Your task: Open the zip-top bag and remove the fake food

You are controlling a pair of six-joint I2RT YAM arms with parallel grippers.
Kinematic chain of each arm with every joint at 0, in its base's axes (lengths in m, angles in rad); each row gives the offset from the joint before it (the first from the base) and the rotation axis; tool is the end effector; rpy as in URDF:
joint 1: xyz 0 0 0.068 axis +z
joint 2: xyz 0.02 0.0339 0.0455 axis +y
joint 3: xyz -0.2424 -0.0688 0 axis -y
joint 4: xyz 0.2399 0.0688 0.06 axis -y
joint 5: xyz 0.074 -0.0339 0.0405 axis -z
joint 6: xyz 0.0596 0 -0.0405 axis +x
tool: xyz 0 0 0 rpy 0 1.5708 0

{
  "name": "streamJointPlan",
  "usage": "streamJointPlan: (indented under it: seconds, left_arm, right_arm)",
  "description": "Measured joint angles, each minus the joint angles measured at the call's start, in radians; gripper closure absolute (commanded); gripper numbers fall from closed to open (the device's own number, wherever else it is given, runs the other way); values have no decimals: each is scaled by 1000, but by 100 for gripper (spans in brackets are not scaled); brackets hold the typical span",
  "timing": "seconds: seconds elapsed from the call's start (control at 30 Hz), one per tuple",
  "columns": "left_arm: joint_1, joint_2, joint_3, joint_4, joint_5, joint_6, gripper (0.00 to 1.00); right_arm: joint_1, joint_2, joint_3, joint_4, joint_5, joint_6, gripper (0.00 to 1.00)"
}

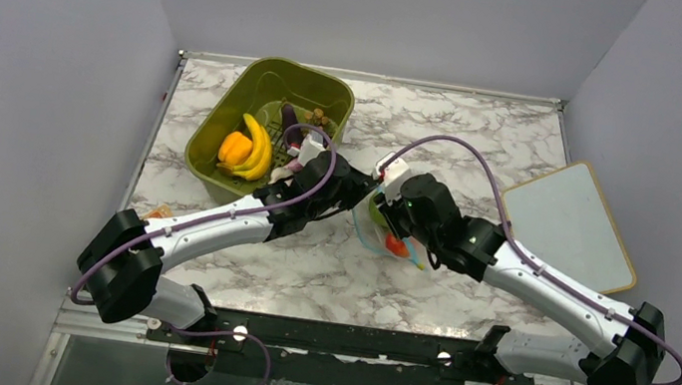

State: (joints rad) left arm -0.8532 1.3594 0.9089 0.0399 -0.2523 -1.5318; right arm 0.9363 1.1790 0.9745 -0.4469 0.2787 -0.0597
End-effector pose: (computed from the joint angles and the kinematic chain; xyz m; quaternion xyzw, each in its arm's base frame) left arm 0.2295 -0.2403 0.2475 -0.3412 0.7595 -0.4664 0.2986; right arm 0.1786 0.2149 0.2680 -0.3698 0.8091 0.0738 0.4507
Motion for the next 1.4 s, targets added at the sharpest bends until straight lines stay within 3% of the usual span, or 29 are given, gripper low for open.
streamJointPlan:
  seconds: [0.17, 0.3, 0.53, 0.7, 0.77, 1.0, 1.07, 1.4]
  left_arm:
    - [0, 0, 0, 0, 0, -3, 100]
    - [0, 0, 0, -1, -2, -3, 100]
    - [0, 0, 0, -4, -5, -3, 98]
    - [0, 0, 0, -5, -6, -3, 96]
    - [0, 0, 0, -5, -6, -3, 90]
    - [3, -2, 0, -2, -2, 22, 45]
    - [9, -12, -4, 0, 10, 46, 38]
    - [23, -171, -133, 15, 130, 182, 35]
  right_arm:
    - [29, 23, 1, -18, 103, 19, 73]
    - [48, 34, 14, -33, 162, 38, 82]
    - [53, 37, 45, -61, 212, 104, 82]
    - [53, 37, 46, -71, 213, 157, 98]
    - [53, 37, 47, -81, 220, 181, 99]
    - [53, 37, 55, -91, 257, 236, 99]
    - [53, 37, 55, -91, 269, 244, 99]
    - [3, 51, 87, -91, 235, 341, 99]
